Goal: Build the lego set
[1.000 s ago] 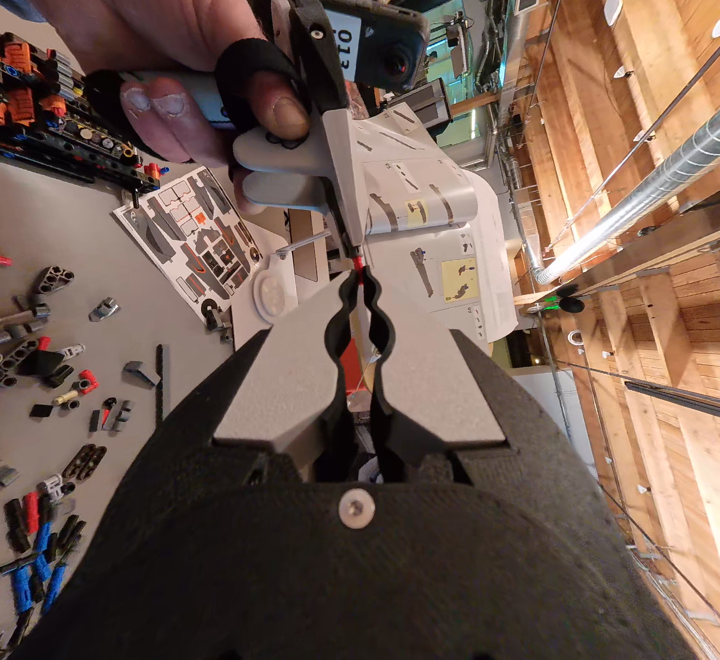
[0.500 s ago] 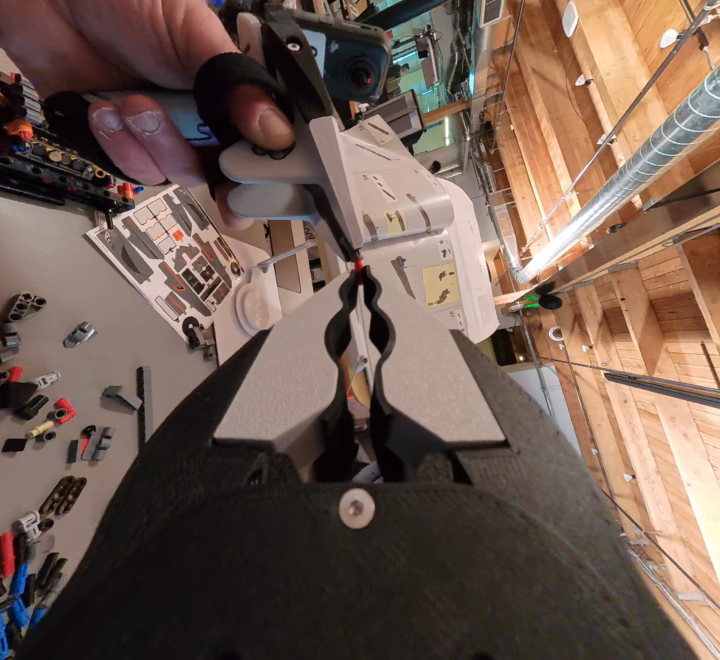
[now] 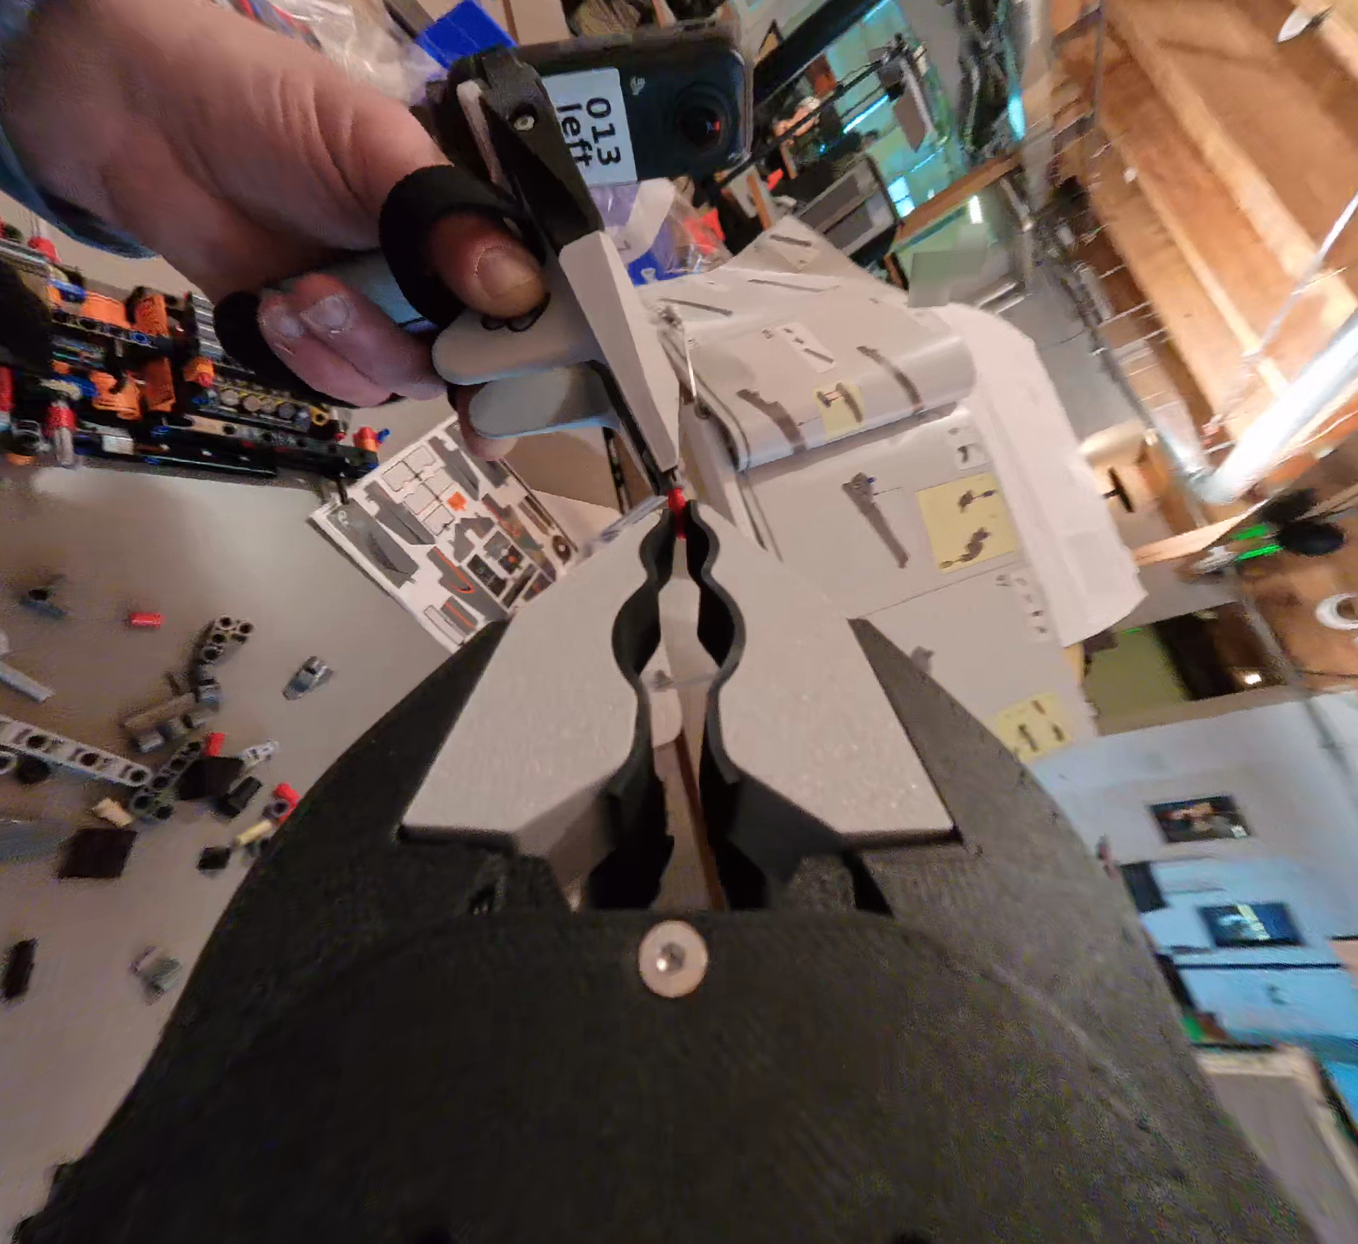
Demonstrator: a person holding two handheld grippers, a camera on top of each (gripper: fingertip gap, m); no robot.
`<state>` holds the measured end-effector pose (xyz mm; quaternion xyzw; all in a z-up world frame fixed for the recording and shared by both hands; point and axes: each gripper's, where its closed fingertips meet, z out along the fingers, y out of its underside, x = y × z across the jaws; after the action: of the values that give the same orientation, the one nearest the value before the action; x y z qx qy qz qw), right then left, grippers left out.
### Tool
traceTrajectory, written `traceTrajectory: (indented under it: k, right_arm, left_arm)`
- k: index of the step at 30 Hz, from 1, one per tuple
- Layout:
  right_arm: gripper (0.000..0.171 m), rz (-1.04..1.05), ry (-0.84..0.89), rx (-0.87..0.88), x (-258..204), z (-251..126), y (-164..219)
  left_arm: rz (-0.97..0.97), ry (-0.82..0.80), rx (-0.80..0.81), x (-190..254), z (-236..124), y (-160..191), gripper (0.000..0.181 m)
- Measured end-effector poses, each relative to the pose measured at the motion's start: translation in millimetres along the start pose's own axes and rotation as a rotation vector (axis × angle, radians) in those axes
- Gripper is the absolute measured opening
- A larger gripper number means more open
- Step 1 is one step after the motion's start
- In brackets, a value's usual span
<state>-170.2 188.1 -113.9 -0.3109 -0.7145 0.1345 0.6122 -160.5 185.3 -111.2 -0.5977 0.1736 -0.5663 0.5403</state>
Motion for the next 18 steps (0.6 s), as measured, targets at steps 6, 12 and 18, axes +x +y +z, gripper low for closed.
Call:
traceTrajectory:
  k: [6, 12, 18]
  right_arm:
    - [0.001, 0.15, -0.075, -0.053, -2.9, 10.7, 12.0]
    - [0.001, 0.214, -0.09, -0.055, -3.7, 18.0, 13.9]
    - [0.001, 0.212, -0.087, -0.059, -5.1, 21.1, 14.3]
  left_arm:
    - [-0.034, -0.038, -0.004, -15.3, -3.5, 2.6, 0.004]
    - [-0.045, -0.062, -0.002, -21.8, -9.0, 2.2, 0.003]
    - [-0.058, -0.063, -0.005, -23.3, -11.6, 2.7, 0.004]
